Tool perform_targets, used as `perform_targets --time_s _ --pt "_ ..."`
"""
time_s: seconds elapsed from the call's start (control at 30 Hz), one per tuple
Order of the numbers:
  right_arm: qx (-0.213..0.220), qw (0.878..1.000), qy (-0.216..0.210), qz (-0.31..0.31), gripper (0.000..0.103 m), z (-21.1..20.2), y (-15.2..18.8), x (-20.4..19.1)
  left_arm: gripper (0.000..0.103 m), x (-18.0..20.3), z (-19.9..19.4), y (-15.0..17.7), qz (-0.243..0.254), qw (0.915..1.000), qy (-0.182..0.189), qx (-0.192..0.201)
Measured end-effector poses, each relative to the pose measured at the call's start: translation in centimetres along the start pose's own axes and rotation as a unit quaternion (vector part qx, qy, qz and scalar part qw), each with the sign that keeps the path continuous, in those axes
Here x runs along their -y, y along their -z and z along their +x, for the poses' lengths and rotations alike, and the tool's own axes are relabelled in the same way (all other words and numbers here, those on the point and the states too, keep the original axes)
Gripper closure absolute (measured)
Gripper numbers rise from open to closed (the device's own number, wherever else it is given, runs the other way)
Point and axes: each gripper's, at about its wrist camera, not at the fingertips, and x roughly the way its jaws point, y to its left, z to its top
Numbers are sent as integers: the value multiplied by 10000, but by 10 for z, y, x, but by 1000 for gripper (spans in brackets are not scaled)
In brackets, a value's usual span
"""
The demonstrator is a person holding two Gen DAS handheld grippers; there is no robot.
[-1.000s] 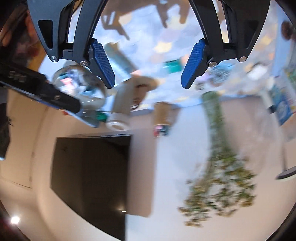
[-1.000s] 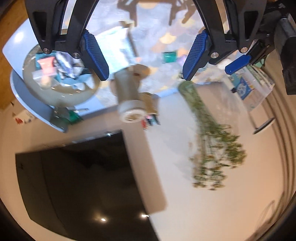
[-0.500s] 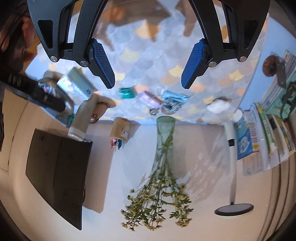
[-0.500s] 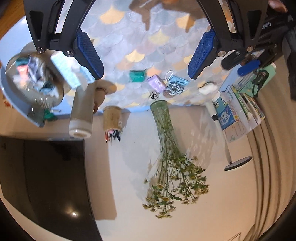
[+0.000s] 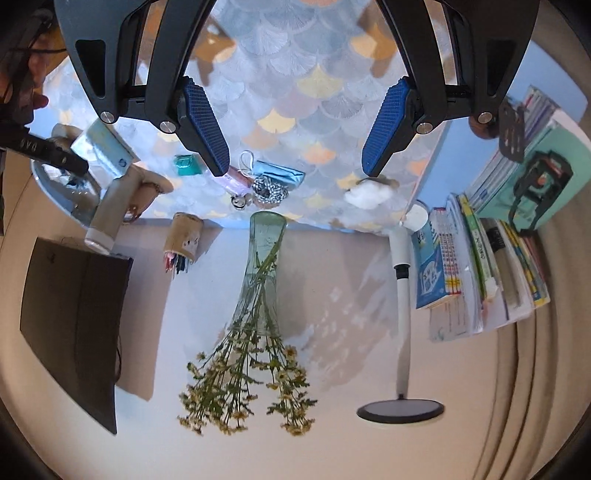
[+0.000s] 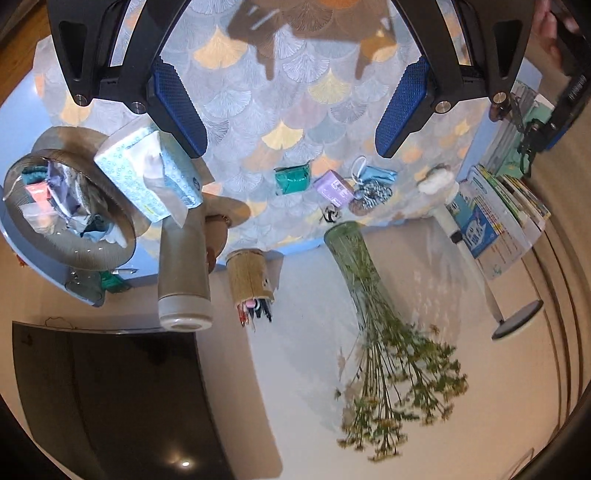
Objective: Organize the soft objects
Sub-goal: 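Move both open grippers back over the table toward the remaining items, then grasp the fuzzy hair ties with the left gripper while the right grasps the teal clay bag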
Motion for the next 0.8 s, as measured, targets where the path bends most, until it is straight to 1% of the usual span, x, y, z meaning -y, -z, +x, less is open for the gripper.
perform_targets --time_s 0.03,0.1,0.13,0.2,0.27,0.37,0.43,0.53,0.63,0.73,0.8 --pt "-92 10000 5 -25 11 6 0 -1 30 3 8 -4 61 10000 28 -49" --pt "-338 9994 13 -112 11 23 -1 -3 26 10 28 -10 207 9993 206 -217" --pt "-457 9988 12 -170 11 32 -2 -4 24 14 45 -13 298 9984 310 -355" --pt "-731 9968 -20 -326 11 53 -2 -7 23 20 71 -18 427 9964 457 -570" --pt "-1014 9939 -125 -408 11 74 -3 -8 23 25 109 -24 493 9913 797 -925" --pt "-1477 9878 -301 -384 11 117 -9 -3 23 25 165 -29 343 9835 1015 -1456" --pt "-1686 9847 -117 -418 11 146 -14 -1 23 25 204 -30 197 9779 1180 -1717" --pt "-1937 9802 -183 -370 11 184 -17 3 23 29 245 -32 107 9724 1268 -1958" --pt "-2095 9770 -349 -166 11 213 -17 9 23 41 285 -32 237 9703 1147 -2114" --pt "-2064 9779 -342 -21 11 233 -18 15 23 50 321 -28 486 9656 947 -2373" --pt "-1938 9805 -338 22 11 240 -21 18 26 49 335 -23 495 9641 844 -2468"
